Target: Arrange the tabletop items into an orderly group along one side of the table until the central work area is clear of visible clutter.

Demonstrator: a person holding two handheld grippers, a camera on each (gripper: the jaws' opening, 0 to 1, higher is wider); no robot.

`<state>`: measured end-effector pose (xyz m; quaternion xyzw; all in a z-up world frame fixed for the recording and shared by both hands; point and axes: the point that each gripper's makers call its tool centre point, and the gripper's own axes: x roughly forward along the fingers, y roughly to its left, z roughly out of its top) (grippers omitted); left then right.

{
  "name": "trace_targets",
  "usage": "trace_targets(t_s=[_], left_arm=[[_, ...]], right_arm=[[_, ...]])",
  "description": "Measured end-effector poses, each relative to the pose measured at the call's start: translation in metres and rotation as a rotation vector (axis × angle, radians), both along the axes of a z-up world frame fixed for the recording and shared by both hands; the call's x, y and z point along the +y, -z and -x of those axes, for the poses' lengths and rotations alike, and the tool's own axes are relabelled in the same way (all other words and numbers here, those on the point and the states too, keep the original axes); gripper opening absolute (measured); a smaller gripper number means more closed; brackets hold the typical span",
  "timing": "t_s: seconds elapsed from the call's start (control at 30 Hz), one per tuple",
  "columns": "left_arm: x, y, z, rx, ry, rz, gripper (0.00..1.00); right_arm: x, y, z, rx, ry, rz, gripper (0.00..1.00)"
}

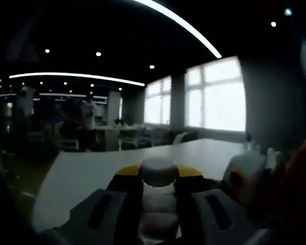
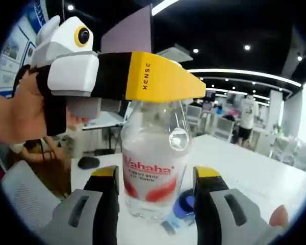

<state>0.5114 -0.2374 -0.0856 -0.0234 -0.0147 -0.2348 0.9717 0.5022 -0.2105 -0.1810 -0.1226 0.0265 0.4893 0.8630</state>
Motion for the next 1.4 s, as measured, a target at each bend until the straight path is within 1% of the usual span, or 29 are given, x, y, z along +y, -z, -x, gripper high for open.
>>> trace_targets(t_s=[0.03,0.13,0.17,0.33,0.43,0.57,0.67,0.8,0.83,0.87,0.97,1.0,1.03,1.07,1.1,1.13,1.17,1.2,1.23,1.27,1.3,1.33,1.37,1.4], left_arm=[[-0.001,0.000,0.000,0.000,-0.003,-0.004,0.20],[-0.001,0.001,-0.001,0.004,-0.010,-0.001,0.20],[-0.001,0.001,-0.001,0.006,-0.011,0.003,0.20],[-0.001,0.003,-0.001,0.008,-0.019,0.003,0.20],[-0.001,0.004,-0.002,0.017,-0.025,0.007,0.20],[-0.001,0.005,-0.002,0.021,-0.028,0.011,0.21],[-0.002,0.007,-0.003,0.039,-0.021,0.004,0.21],[-0.004,0.005,-0.003,0.030,-0.002,-0.008,0.22],[-0.006,0.004,-0.002,0.024,0.011,-0.012,0.22],[-0.006,0.004,-0.002,0.023,0.016,-0.017,0.22],[-0.011,0.002,0.000,0.017,0.065,-0.034,0.23],[-0.013,0.001,0.001,0.013,0.088,-0.037,0.23],[-0.016,0.000,0.003,0.011,0.125,-0.024,0.24],[-0.013,-0.001,0.004,0.022,0.138,-0.009,0.24],[-0.014,-0.001,0.005,0.026,0.157,-0.010,0.24],[-0.017,0.000,0.008,0.040,0.203,-0.004,0.25],[-0.013,0.002,0.006,0.043,0.196,-0.015,0.26],[-0.016,0.004,0.009,0.046,0.231,-0.031,0.28],[-0.017,0.004,0.011,0.046,0.247,-0.030,0.29],[-0.017,0.006,0.012,0.055,0.263,-0.036,0.30],[-0.021,0.006,0.016,0.053,0.299,-0.042,0.32],[-0.019,0.006,0.016,0.057,0.301,-0.036,0.33],[-0.021,0.006,0.019,0.055,0.324,-0.041,0.34],[-0.025,0.006,0.024,0.057,0.368,-0.035,0.37]], right_arm=[[0.000,0.002,-0.002,0.000,0.013,0.006,0.56],[0.001,0.004,-0.003,0.023,0.026,-0.009,0.49],[0.001,0.004,-0.004,0.014,0.033,-0.007,0.48],[0.001,0.007,-0.007,0.015,0.044,0.002,0.46],[0.000,0.010,-0.008,0.038,0.045,0.013,0.45],[-0.003,0.011,-0.009,0.055,0.029,0.022,0.42],[-0.005,0.012,-0.010,0.060,0.017,0.035,0.40],[-0.007,0.010,-0.008,0.073,-0.015,0.024,0.39],[-0.007,0.009,-0.007,0.075,-0.020,0.025,0.39],[-0.006,0.008,-0.005,0.091,-0.044,0.017,0.39],[-0.007,0.007,-0.001,0.105,-0.079,0.010,0.38],[-0.007,0.006,0.003,0.112,-0.103,0.009,0.38],[-0.007,0.005,0.005,0.110,-0.117,0.005,0.38],[-0.007,0.004,0.006,0.104,-0.125,0.000,0.38],[-0.007,0.003,0.009,0.105,-0.143,0.005,0.38],[-0.007,0.002,0.011,0.109,-0.159,0.001,0.38],[-0.007,0.001,0.013,0.111,-0.167,-0.004,0.38],[-0.007,0.000,0.015,0.131,-0.186,-0.017,0.38],[-0.006,-0.001,0.017,0.153,-0.202,-0.031,0.37],[-0.007,-0.001,0.018,0.162,-0.205,-0.037,0.37],[-0.006,-0.002,0.020,0.170,-0.219,-0.041,0.37],[-0.006,-0.003,0.023,0.182,-0.237,-0.054,0.37],[-0.006,-0.004,0.025,0.189,-0.249,-0.067,0.37],[-0.005,-0.006,0.030,0.222,-0.283,-0.090,0.37]])
